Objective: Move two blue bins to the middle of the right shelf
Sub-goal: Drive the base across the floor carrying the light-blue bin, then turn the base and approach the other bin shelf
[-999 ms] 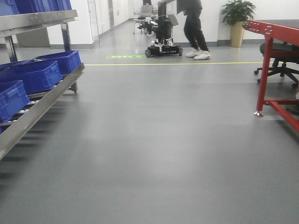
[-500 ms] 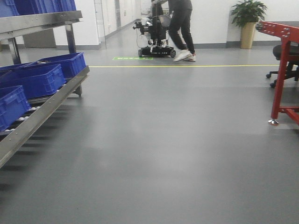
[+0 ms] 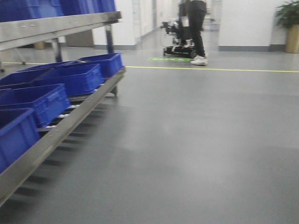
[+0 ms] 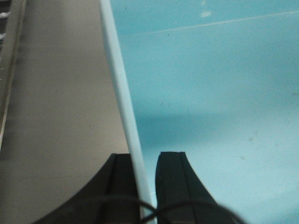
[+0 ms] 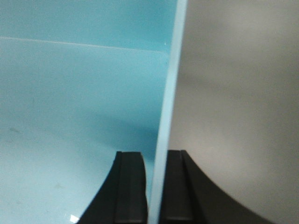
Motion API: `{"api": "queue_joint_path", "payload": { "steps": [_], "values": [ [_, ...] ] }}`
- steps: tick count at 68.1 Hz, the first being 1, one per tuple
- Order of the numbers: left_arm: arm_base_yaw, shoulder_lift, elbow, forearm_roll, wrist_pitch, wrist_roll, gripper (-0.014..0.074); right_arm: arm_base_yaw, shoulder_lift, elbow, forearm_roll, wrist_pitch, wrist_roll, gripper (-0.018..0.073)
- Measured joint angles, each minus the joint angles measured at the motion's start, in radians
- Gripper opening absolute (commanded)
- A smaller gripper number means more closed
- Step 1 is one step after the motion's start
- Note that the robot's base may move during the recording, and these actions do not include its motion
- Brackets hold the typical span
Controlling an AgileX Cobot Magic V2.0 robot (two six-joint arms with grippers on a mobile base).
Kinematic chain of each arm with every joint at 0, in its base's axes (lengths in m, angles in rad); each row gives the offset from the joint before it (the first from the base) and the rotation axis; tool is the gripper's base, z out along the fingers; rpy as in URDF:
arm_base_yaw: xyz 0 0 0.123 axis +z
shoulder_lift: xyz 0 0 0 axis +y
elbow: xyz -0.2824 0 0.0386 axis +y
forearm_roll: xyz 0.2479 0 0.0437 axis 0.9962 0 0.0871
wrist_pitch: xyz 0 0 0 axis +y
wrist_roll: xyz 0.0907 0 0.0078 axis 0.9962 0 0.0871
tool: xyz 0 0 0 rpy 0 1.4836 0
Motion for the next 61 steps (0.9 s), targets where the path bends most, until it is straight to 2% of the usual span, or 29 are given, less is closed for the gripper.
{"api": "queue_joint_path", "payload": {
  "steps": [61],
  "values": [
    [0.000, 0.000, 0.000, 0.002, 0.000, 0.000, -0.0111, 0.000, 0.000, 0.000, 0.000, 0.000, 0.000, -0.0162]
  ]
}}
